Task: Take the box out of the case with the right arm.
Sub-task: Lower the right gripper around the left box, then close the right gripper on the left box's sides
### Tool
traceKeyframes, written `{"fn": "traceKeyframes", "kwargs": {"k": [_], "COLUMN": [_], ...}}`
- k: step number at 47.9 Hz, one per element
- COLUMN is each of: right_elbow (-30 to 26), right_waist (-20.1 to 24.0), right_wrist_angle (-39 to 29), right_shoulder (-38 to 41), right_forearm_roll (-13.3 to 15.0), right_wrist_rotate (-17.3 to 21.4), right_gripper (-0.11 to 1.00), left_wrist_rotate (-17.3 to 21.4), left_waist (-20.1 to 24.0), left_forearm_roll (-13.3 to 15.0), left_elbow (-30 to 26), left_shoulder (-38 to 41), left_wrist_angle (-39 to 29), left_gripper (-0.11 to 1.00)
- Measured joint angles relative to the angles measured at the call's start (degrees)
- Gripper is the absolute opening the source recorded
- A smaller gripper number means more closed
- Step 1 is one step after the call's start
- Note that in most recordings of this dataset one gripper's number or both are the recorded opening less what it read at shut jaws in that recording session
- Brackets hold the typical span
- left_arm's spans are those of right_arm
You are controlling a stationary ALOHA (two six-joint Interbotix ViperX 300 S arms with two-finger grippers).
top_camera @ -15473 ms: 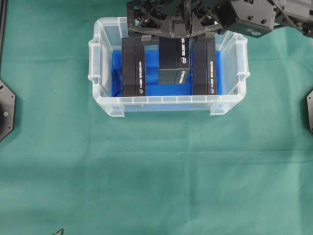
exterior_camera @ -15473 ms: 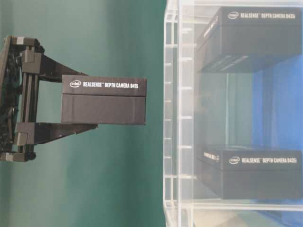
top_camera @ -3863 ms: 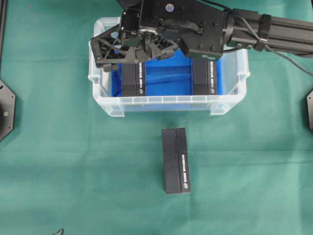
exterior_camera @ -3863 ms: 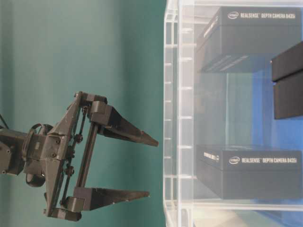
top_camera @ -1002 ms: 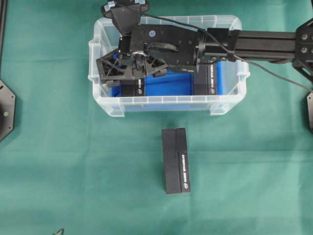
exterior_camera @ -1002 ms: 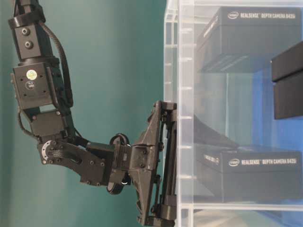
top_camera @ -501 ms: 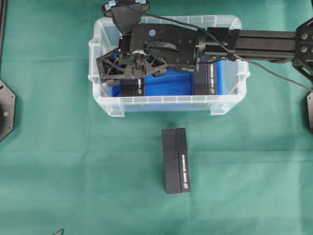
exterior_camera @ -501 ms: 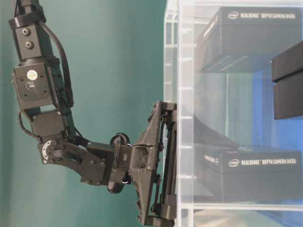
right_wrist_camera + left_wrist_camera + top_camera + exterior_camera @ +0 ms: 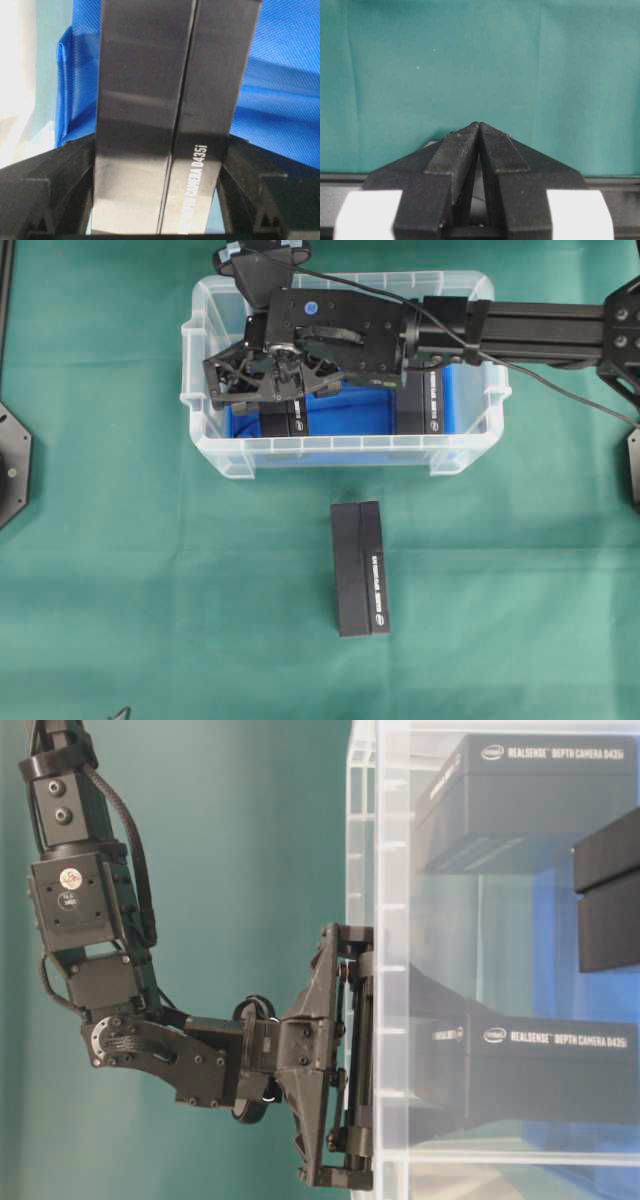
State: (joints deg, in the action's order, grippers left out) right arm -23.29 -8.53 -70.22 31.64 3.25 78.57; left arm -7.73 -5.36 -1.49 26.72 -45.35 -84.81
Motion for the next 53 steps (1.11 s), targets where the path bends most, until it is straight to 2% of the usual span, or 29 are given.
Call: {"fn": "traceKeyframes", "kwargs": {"k": [17,20,31,42,53], "right_elbow": [-0.18,-0.35,-1.93,-8.09,-16.0], "right_waist": [0.09,0.18,0.18,0.35,1.41], "right_wrist_angle": [0.0,-0.09,-3.34,-8.53,-16.61], "right_shoulder": [0.0,0.0,-0.79,-2.02,-1.93], "right_forearm_roll": [0.7,1.32,2.46,2.99,6.15], "right_wrist_rotate": [1.32,2.46,4.13,4.22,4.22], "right_gripper": [0.69,0.69,0.68,0.68,0.68], "left_wrist_rotate": [0.0,0.0,0.09,0.09,0.09], "left_waist": [0.0,0.0,0.0,0.0,0.0], "left_forearm_roll": [0.0,0.0,0.0,0.0,0.0], "left_elbow": [0.0,0.0,0.0,0.0,0.0], "left_shoulder": [-0.09,-0.09,0.0,-0.09,-0.35], "left_wrist_angle": [0.0,0.0,0.0,0.0,0.0], "left_gripper": [0.02,0.02,0.02,0.02,0.02]}}
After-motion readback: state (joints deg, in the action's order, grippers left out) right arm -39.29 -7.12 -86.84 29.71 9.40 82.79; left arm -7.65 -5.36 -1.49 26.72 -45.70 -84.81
